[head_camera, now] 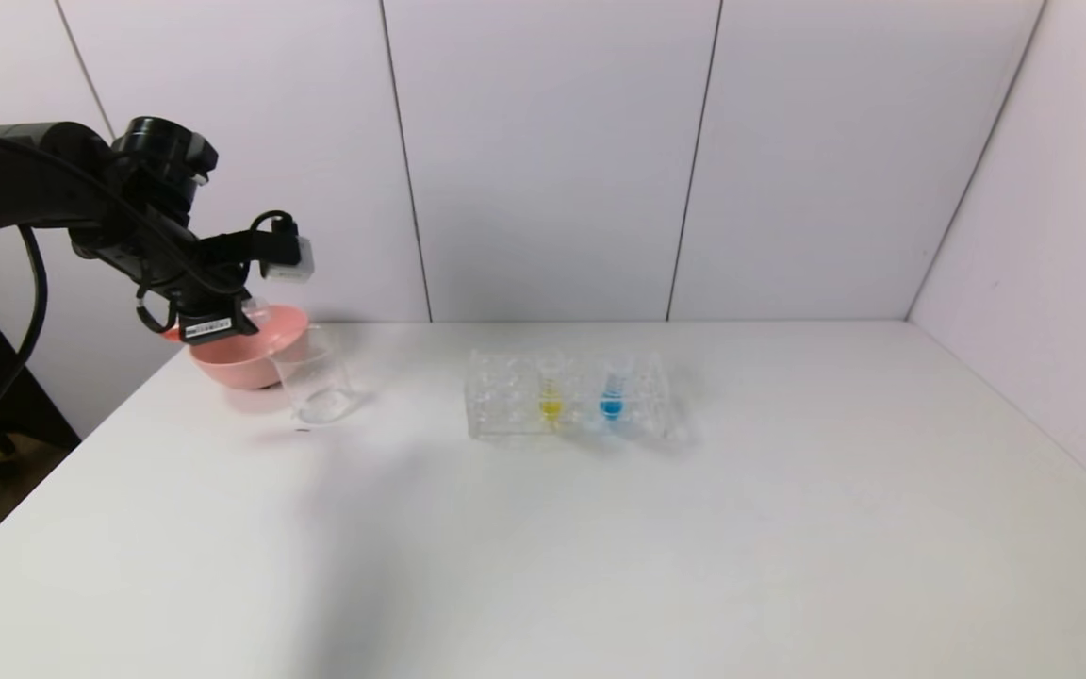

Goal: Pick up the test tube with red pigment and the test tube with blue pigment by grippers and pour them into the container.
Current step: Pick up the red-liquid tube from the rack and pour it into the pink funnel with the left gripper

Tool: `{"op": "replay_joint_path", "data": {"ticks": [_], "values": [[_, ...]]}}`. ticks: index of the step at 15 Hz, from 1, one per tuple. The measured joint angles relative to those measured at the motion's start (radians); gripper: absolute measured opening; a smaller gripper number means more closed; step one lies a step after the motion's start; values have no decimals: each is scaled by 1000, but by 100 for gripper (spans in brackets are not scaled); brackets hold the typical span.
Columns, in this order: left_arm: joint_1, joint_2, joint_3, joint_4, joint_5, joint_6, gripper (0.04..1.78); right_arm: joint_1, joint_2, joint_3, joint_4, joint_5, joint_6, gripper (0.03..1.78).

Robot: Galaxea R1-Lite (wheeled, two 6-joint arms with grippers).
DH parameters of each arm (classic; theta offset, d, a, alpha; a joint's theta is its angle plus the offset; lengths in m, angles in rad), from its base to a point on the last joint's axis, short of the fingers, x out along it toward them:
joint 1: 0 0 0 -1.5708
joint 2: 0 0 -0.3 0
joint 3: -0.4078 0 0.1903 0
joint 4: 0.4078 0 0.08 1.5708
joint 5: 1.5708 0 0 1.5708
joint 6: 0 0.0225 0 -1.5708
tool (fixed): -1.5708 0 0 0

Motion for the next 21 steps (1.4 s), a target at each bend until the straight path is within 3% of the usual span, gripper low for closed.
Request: {"op": "replay_joint_path", "data": {"ticks": [21], "values": [[-26,11,0,-8,81,19,50,0,0,0,0,0,0,177]]}}
